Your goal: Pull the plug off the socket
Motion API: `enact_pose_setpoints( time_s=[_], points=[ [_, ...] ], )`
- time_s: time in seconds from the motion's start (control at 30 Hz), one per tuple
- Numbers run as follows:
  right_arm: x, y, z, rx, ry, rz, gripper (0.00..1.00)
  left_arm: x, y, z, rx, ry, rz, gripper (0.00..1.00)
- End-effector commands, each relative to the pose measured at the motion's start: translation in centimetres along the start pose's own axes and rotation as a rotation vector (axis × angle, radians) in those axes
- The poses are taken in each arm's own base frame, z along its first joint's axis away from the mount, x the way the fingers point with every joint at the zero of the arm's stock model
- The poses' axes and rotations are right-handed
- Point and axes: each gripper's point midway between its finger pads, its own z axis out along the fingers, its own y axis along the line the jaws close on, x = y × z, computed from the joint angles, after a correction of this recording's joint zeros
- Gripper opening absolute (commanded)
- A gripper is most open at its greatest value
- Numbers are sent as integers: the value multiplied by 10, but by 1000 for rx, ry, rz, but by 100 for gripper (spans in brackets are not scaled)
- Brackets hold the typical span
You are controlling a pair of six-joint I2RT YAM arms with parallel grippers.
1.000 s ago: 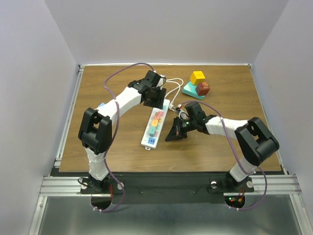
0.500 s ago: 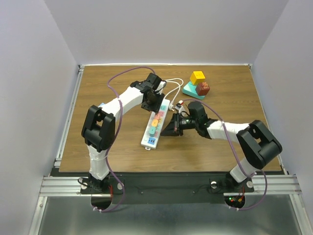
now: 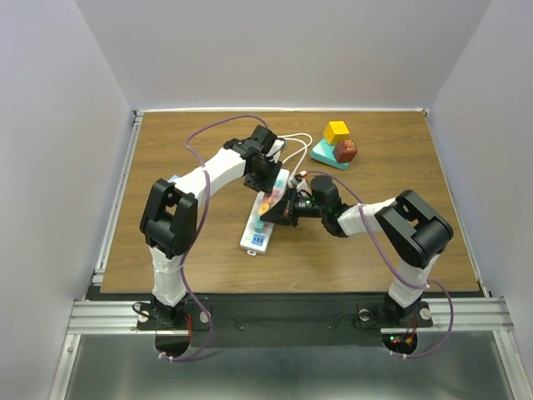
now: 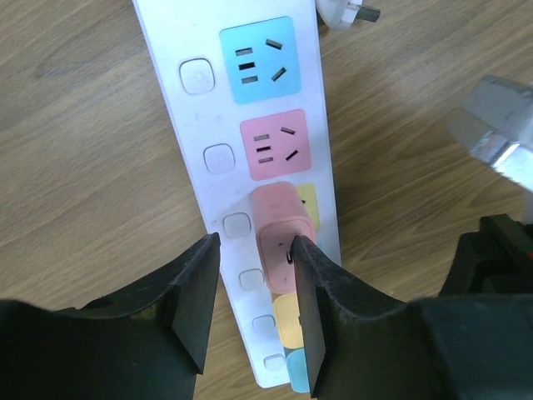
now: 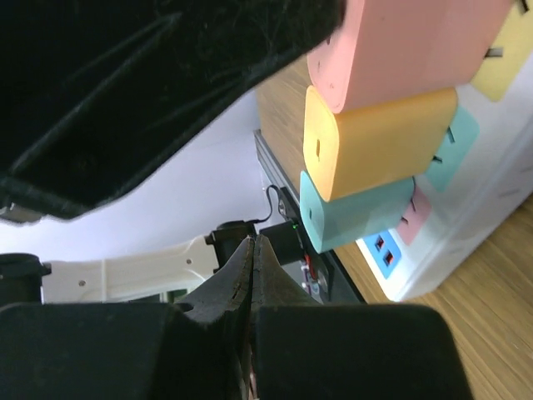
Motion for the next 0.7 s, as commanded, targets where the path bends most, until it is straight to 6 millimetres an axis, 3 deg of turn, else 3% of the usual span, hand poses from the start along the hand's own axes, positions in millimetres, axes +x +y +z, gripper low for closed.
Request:
enact_pose_setpoints(
  time_s=[0.0, 0.13, 0.27, 0.4, 0.67],
  points=[
    [-6, 27, 19, -87, -49, -17, 0, 2, -14, 2, 31, 15, 27, 51],
    [-1, 18, 32, -62, -55, 7, 0, 7, -16, 8, 24, 36, 24, 51],
    [1, 2, 27, -22, -98, 42, 0, 10, -18, 12, 17, 50, 23, 50],
    [-1, -19, 25, 25, -132, 105, 0, 17, -16, 20, 6, 74, 17, 47],
    [-3, -35, 28, 92, -133, 125, 0, 29, -8, 30, -29, 107, 18, 36]
  ],
)
